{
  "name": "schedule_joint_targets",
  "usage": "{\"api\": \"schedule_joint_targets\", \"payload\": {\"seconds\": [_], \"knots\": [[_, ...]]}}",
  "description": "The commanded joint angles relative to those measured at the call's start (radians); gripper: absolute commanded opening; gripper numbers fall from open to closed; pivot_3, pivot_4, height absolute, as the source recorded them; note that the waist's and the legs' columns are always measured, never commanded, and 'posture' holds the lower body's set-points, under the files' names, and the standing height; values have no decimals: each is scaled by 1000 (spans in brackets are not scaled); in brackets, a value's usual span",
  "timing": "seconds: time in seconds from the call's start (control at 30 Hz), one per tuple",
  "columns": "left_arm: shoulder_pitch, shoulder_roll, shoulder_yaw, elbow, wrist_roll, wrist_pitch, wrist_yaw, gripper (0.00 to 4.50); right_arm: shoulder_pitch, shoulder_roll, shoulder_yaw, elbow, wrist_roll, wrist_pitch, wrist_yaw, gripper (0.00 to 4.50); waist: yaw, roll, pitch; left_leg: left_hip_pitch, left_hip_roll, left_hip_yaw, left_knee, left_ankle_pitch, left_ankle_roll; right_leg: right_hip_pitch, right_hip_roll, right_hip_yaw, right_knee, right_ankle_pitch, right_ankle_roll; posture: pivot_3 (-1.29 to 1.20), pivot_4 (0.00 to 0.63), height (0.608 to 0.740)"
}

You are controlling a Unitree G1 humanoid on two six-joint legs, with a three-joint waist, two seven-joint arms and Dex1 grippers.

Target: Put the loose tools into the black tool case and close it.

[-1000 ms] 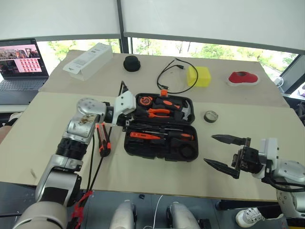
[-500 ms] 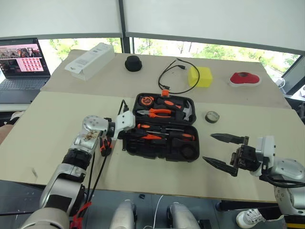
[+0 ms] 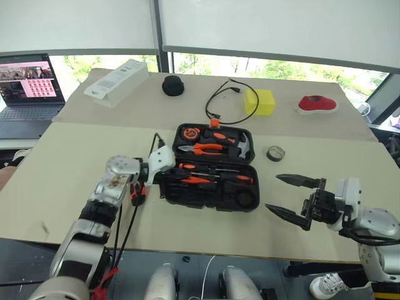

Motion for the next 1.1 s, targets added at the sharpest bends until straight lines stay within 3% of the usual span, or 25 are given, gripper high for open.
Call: {"api": "schedule_joint_targets", "payload": {"seconds": [0.03,0.17,0.27,0.47,0.6,0.73,0.83,1.0,1.1], "knots": [[102,81,197,-213,-149,40,48,1879,-27,11,-47,44,-11,-105,16,4500,-5,0,0,-1,0,-1,0,0,0,-1,0,0,0,0,0,0,150,740],[387,161,424,-393,-222,94,128,3280,-19,-7,-64,101,-4,-149,66,4500,-20,0,0,1,1,-4,-2,-1,1,-1,-1,1,0,0,0,0,150,740],[602,165,569,-463,-238,103,195,4374,-14,-18,-67,137,4,-164,109,4500,-20,1,0,8,1,-3,-8,-1,1,4,-5,3,-2,-1,0,0,150,740],[967,85,774,-529,-210,106,345,4455,-26,-16,-50,189,10,-172,172,4500,-7,-2,1,11,1,-3,-8,-1,1,6,-6,2,-3,-1,0,0,150,740],[1074,35,799,-635,-219,170,443,4455,-42,-9,-35,189,23,-162,202,4500,2,-2,1,11,1,-2,-8,-1,1,6,-7,1,-3,-2,-2,0,150,740],[1079,16,772,-849,-356,439,588,4455,-66,6,-16,159,47,-149,218,4500,6,-3,1,11,2,-2,-8,-1,0,6,-7,1,-3,-4,-5,0,150,740],[989,57,741,-961,-444,626,703,4455,-116,29,-17,137,73,-143,192,4500,4,-2,1,11,2,-2,-8,-1,0,6,-7,1,-3,-2,-2,0,150,740],[699,35,610,-1070,-535,1008,1049,4455,-160,-4,15,33,113,-27,175,4500,4,-2,1,12,0,-4,-8,-1,1,6,-5,1,-1,-2,-1,0,150,740],[541,-91,495,-1065,-508,1163,1237,4455,-231,-45,21,15,99,16,165,4500,-4,-2,1,11,-1,-4,-8,-1,1,7,-6,3,-1,-1,0,0,150,740]]}}
